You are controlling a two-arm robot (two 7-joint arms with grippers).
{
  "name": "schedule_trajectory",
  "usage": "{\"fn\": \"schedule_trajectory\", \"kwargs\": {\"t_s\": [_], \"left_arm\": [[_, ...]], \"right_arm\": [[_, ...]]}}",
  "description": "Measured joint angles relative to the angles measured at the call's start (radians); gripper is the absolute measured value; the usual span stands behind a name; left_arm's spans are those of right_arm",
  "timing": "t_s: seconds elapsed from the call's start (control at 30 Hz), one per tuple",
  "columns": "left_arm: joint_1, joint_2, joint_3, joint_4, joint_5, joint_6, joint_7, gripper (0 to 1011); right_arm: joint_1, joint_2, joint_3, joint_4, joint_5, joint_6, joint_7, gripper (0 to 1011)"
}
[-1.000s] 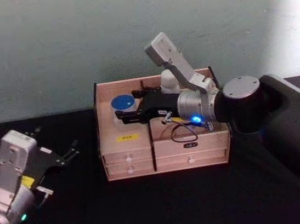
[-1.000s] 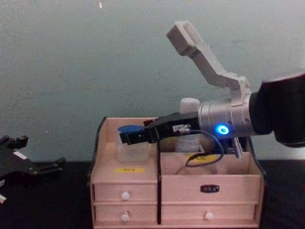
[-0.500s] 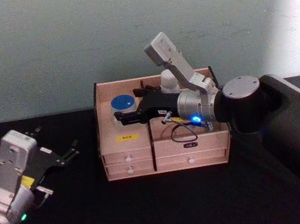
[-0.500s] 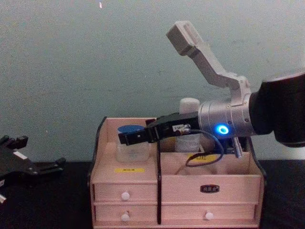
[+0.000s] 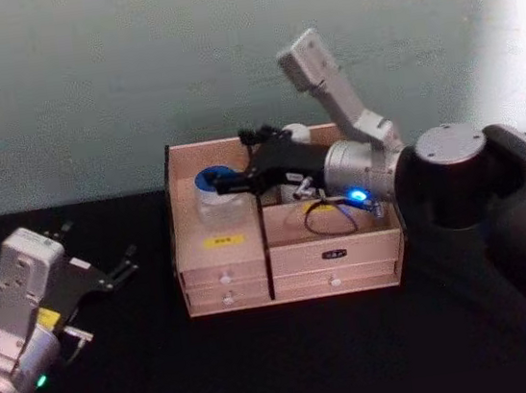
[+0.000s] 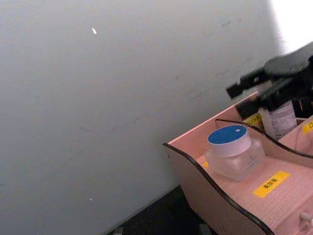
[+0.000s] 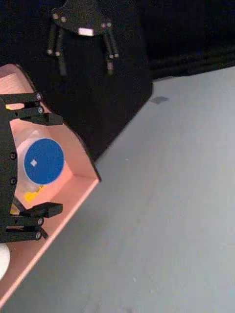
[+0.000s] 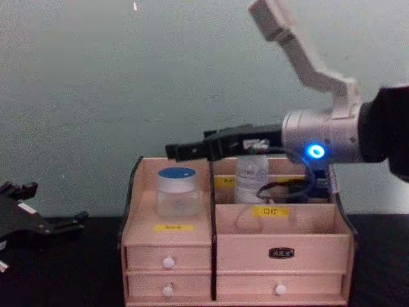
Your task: Pick up the facial cleanser and watermelon frost from the table and place them into the tiered storage box.
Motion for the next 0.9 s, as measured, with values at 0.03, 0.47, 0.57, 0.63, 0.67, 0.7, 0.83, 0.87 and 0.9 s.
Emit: {"fn": "schedule_trajectory", "kwargs": {"t_s": [0.03, 0.47, 0.57, 0.63, 0.67, 0.7, 0.83, 0.87, 0.9], "left_arm": [[0.0, 0.0, 0.0, 0.0, 0.0, 0.0, 0.0, 1001], [0.0, 0.0, 0.0, 0.0, 0.0, 0.0, 0.0, 1001], [0.0, 0.0, 0.0, 0.0, 0.0, 0.0, 0.0, 1001], [0.0, 0.0, 0.0, 0.0, 0.0, 0.0, 0.0, 1001], [0.0, 0.0, 0.0, 0.0, 0.0, 0.0, 0.0, 1002], [0.0, 0.0, 0.0, 0.0, 0.0, 0.0, 0.0, 1001], [0.0, 0.0, 0.0, 0.0, 0.0, 0.0, 0.0, 1001], [0.0, 0.0, 0.0, 0.0, 0.0, 0.0, 0.0, 1001], [0.0, 0.0, 0.0, 0.0, 0.0, 0.0, 0.0, 1001]], "right_arm": [[-0.008, 0.006, 0.005, -0.018, 0.004, 0.002, -0.004, 1000], [-0.159, 0.125, 0.117, -0.288, 0.074, -0.019, -0.111, 1000], [-0.189, 0.145, 0.141, -0.328, 0.078, -0.036, -0.14, 1000], [-0.227, 0.165, 0.172, -0.372, 0.079, -0.053, -0.177, 1000], [-0.239, 0.169, 0.18, -0.382, 0.078, -0.058, -0.189, 1000], [-0.248, 0.172, 0.188, -0.39, 0.078, -0.063, -0.201, 1000], [-0.298, 0.182, 0.225, -0.422, 0.06, -0.088, -0.26, 1000], [-0.32, 0.182, 0.241, -0.431, 0.045, -0.104, -0.291, 1000], [-0.33, 0.182, 0.248, -0.433, 0.039, -0.111, -0.306, 1000]]}}
